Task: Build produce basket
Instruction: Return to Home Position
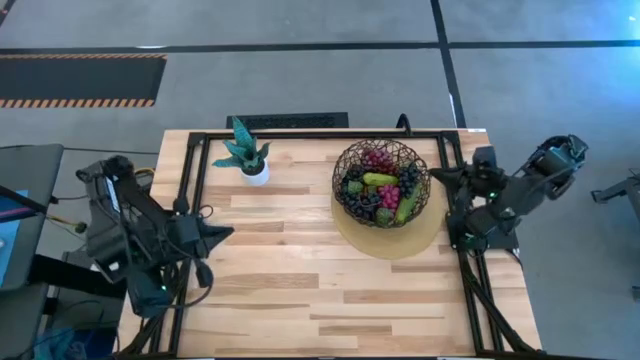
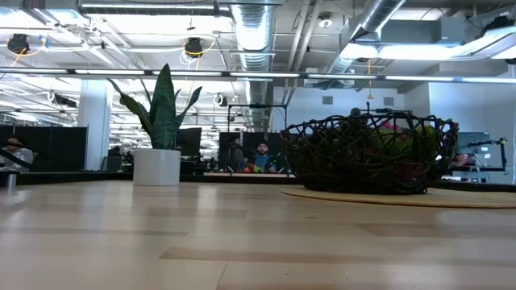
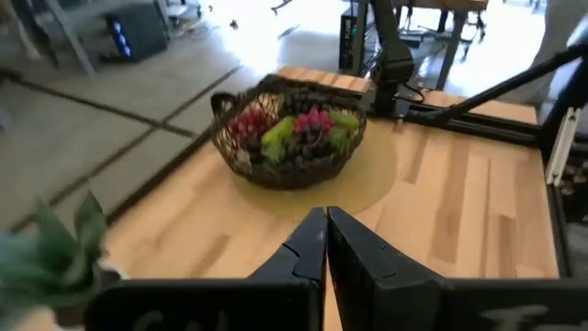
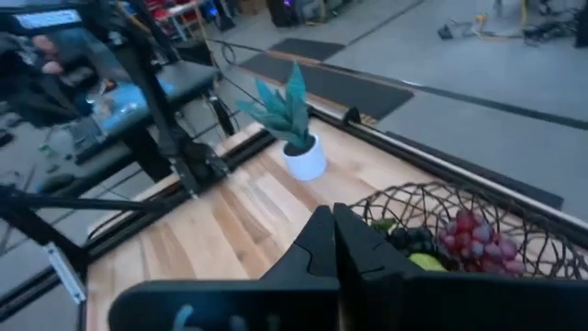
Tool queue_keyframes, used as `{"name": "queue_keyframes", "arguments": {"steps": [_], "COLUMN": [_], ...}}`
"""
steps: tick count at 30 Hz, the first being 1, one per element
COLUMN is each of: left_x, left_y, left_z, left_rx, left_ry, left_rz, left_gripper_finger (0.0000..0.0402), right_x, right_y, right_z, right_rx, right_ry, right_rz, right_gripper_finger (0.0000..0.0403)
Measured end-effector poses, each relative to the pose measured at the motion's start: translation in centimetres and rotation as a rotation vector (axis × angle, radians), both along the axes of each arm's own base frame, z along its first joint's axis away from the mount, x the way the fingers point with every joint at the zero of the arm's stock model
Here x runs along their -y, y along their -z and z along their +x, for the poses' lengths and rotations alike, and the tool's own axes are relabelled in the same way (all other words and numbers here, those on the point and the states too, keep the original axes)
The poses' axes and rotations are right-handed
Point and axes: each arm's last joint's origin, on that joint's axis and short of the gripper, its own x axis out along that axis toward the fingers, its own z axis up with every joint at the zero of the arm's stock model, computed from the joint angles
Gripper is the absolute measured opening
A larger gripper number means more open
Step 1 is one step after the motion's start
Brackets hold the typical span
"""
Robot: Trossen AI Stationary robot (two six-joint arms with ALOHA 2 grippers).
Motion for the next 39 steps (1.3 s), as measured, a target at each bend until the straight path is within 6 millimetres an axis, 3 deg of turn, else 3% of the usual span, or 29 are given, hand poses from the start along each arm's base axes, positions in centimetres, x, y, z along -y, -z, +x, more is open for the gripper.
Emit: {"name": "queue_keyframes", "arguments": {"steps": [10, 20, 25, 30, 36, 39], "left_x": [0.3, -0.4, -1.5, -4.6, -8.8, -10.6], "left_y": [9.6, 14.3, 15.5, 15.6, 13.0, 12.2], "left_z": [-0.1, -0.6, -0.3, 1.4, 4.0, 4.3], "left_rx": [0.107, 0.237, 0.28, 0.223, 0.229, 0.26], "left_ry": [-0.059, 0.02, 0.019, 0.021, 0.276, 0.365], "left_rz": [-0.25, -0.415, -0.42, -0.385, -0.283, -0.268], "left_gripper_finger": [0.0, 0.0, 0.0, 0.0, 0.0, 0.0], "right_x": [0.6, 2.0, 1.7, 1.5, 0.8, 0.2], "right_y": [-0.4, -0.7, -0.9, -1.5, -1.6, -1.7], "right_z": [-1.5, -3.4, -3.3, -3.1, -2.3, -1.7], "right_rx": [0.021, 0.08, 0.082, 0.115, 0.107, 0.099], "right_ry": [-0.058, -0.112, -0.135, -0.145, -0.145, -0.151], "right_rz": [-0.044, -0.009, -0.044, -0.056, -0.07, -0.092], "right_gripper_finger": [0.0, 0.0, 0.0001, 0.0001, 0.0001, 0.0001]}}
